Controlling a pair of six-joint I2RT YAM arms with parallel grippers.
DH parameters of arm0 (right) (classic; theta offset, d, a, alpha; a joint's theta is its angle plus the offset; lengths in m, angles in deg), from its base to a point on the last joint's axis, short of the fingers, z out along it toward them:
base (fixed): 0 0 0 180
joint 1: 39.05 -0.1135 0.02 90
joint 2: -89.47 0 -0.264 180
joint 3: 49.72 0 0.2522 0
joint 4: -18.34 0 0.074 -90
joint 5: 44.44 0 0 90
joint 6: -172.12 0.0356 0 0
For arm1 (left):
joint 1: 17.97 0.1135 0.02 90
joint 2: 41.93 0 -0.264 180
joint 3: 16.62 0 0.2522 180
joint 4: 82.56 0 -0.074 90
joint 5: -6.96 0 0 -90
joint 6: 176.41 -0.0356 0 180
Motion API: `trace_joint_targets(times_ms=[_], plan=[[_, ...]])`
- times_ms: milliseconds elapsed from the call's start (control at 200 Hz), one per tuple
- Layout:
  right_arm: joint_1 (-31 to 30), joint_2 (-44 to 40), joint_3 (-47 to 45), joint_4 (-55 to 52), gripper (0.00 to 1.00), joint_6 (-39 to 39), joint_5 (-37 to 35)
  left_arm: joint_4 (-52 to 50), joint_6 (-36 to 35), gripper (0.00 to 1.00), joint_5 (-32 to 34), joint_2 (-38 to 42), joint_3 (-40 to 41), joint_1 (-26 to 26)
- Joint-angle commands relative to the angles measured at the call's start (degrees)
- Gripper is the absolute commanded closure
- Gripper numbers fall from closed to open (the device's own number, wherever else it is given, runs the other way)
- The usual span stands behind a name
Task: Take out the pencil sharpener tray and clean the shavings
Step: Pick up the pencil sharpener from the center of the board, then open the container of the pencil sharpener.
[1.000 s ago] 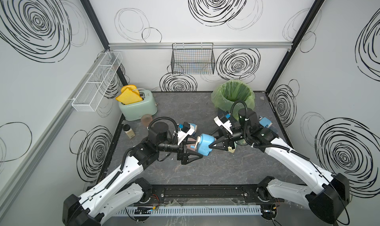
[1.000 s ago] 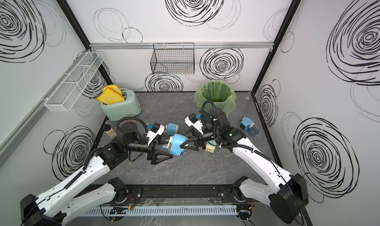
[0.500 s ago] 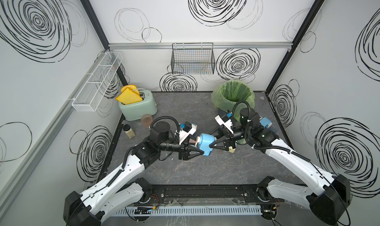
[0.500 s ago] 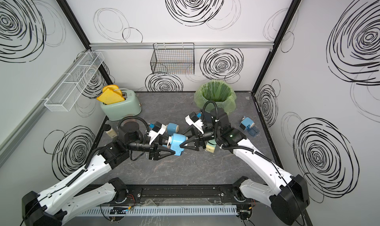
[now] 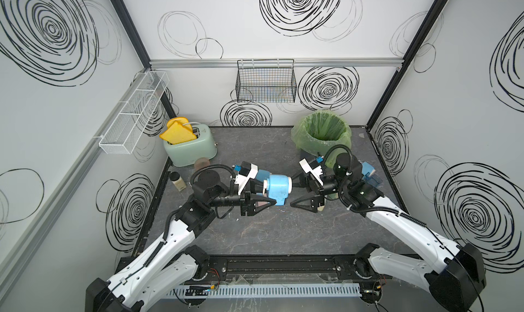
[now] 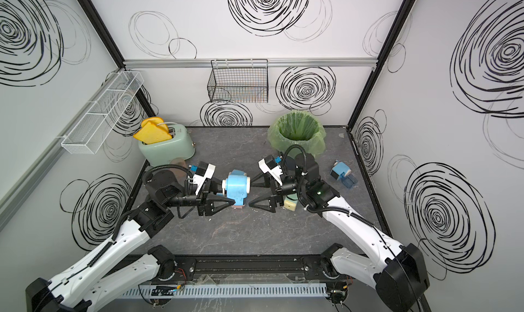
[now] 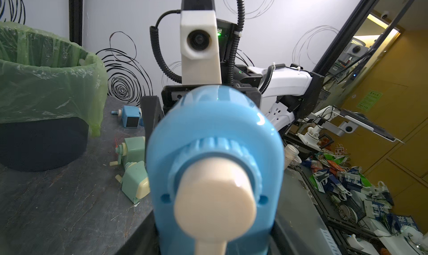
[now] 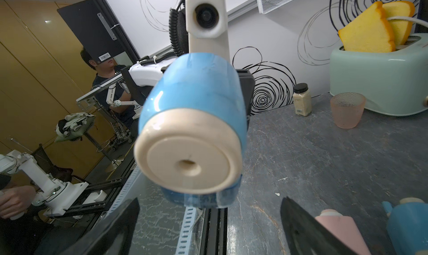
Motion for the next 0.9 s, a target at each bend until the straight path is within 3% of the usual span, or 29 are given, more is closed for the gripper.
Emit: trace_joint_targets(times_ms=[0,225,535,895], plan=[[-1.69,0.33,-0.23,6.31,0.0,2.32,-2.97,9.88,3.82,0.66,-2.1,0.52,0.95,0.01],[-3.5,1.99,-0.32,11.16,0.01,5.24,-5.22,10.19,4.23,0.66,-1.68,0.85,1.27,-0.28],[-3.77,1.53,-1.43,14.22,0.31,7.4,-6.67,9.85,3.98,0.66,-1.54,1.18,1.5,-0.19],[0.74,-0.15,-3.95,14.69,0.5,7.03,-0.18,9.46,4.13,0.67,-1.89,2.35,1.54,2.07]])
